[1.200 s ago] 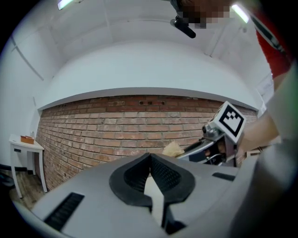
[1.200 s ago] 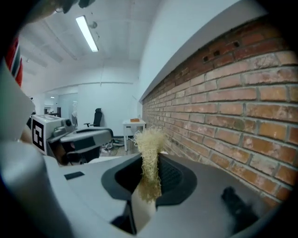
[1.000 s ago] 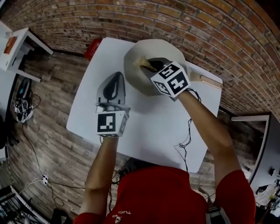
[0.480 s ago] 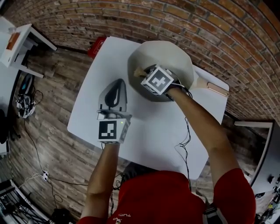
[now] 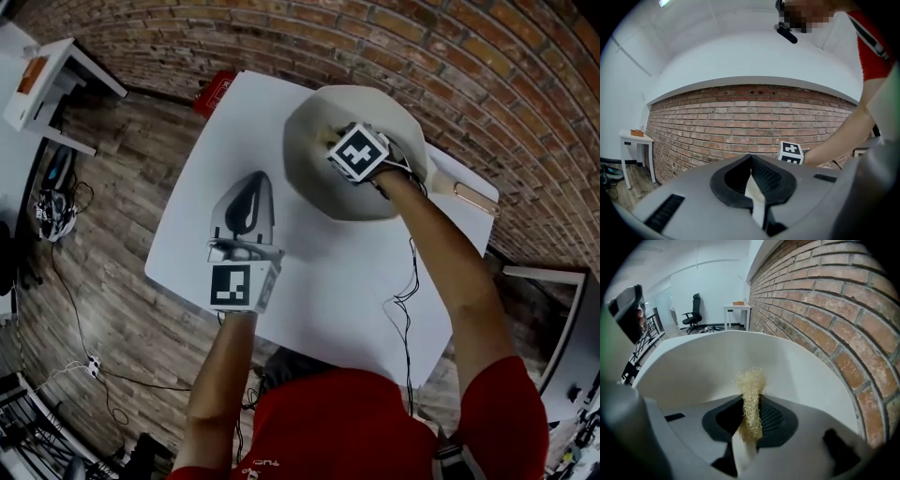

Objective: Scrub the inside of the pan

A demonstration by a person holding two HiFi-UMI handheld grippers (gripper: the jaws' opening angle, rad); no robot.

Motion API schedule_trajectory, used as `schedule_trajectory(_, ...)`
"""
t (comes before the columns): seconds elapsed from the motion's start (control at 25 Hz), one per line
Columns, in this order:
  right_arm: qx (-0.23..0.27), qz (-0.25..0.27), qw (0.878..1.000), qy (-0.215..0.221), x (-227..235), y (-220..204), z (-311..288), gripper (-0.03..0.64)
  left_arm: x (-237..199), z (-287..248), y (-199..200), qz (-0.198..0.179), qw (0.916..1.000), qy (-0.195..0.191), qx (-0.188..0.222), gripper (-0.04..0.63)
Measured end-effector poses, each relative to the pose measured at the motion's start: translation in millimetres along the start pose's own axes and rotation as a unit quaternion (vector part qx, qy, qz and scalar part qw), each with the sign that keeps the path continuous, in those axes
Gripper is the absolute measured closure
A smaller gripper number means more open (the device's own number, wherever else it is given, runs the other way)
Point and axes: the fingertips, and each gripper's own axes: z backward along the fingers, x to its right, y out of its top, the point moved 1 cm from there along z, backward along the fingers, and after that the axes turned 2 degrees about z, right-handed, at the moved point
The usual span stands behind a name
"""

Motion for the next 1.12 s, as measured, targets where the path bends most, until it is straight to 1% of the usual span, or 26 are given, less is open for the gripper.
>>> schedule_trajectory(0.12, -0.01, -0.015, 0.999, -0.027, 26.3, -9.4, 1.7, 0.529, -0.9, 1.4, 0.1, -0.001, 1.0, 0.001, -0.004, 0.581)
schedule_trajectory(0.16, -0.011, -0.02, 0.999, -0.033, 31.8, -12.0, 3.7, 0.529, -0.7, 1.5, 0.7, -0.001, 1.0, 0.001, 0.0, 0.581)
schedule_trajectory(0.28, -0.007, -0.016, 0.999, -0.03, 28.8, -14.0, 16.0, 0.529, 1.5, 1.3, 2.8, -0.001, 0.9999, -0.002, 0.012, 0.581)
schedule_trajectory(0.36, 0.0, 0.007, 1.0, -0.008, 10.2, -12.1, 27.1, 0.529, 4.1, 1.1, 3.8, -0.002, 0.9999, -0.004, 0.011, 0.581)
schedule_trajectory(0.48, 0.007, 0.047, 0.998, 0.041, -29.7, -13.8, 37.6, 0.529, 7.1, 1.4, 3.7, -0.004, 0.9999, -0.007, 0.009, 0.581)
schedule_trajectory(0.6, 0.001, 0.068, 0.994, 0.084, -65.2, -18.3, 41.0, 0.529, 10.5, 0.9, 3.4, -0.005, 0.9999, -0.01, 0.008, 0.581)
schedule_trajectory(0.68, -0.002, 0.083, 0.992, 0.1, -79.7, -18.9, 38.6, 0.529, 11.9, 0.8, 1.7, -0.002, 1.0, -0.007, 0.004, 0.581)
schedule_trajectory(0.76, -0.014, 0.1, 0.99, 0.097, -83.0, -22.3, 34.1, 0.529, 13.1, 1.3, 1.3, -0.002, 1.0, -0.006, 0.004, 0.581)
schedule_trajectory(0.84, -0.026, 0.104, 0.99, 0.087, -78.5, -25.5, 30.4, 0.529, 13.2, 3.2, 1.5, -0.004, 1.0, -0.006, 0.004, 0.581)
schedule_trajectory(0.96, -0.043, 0.093, 0.992, 0.07, -61.8, -31.9, 27.2, 0.529, 11.0, 6.6, 1.5, -0.005, 1.0, -0.002, 0.002, 0.581)
schedule_trajectory(1.12, -0.065, 0.076, 0.994, 0.038, -25.6, -42.9, 23.0, 0.529, 8.2, 7.6, 4.7, -0.008, 0.9999, -0.001, 0.009, 0.581)
